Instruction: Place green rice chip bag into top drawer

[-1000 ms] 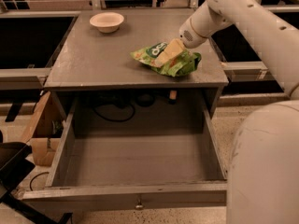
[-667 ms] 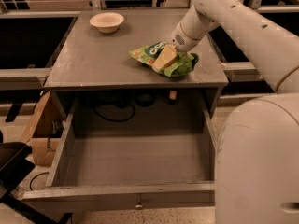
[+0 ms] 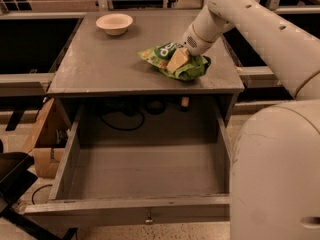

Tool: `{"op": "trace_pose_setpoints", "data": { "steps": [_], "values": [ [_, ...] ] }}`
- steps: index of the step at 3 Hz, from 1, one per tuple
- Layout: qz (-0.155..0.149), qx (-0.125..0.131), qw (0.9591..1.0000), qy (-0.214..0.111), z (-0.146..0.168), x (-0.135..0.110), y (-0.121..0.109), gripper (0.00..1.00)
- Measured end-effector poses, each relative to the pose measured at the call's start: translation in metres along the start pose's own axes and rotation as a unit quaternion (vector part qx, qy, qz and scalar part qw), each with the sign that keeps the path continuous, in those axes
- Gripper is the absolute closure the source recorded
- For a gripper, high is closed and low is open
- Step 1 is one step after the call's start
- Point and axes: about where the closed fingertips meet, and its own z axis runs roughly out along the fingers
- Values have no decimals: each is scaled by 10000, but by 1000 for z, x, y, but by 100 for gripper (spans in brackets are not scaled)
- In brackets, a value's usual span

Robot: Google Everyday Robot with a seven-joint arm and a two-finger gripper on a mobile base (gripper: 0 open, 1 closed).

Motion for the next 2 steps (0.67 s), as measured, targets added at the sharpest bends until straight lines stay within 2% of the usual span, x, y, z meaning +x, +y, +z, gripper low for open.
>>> {"op": "trace_pose_setpoints", "data": {
  "steps": [1,2],
  "values": [
    [-65,69,9999,-37,-13,-2,-3,100],
    [-620,608,9958,-304,-72,7,-2,100]
  ]
}}
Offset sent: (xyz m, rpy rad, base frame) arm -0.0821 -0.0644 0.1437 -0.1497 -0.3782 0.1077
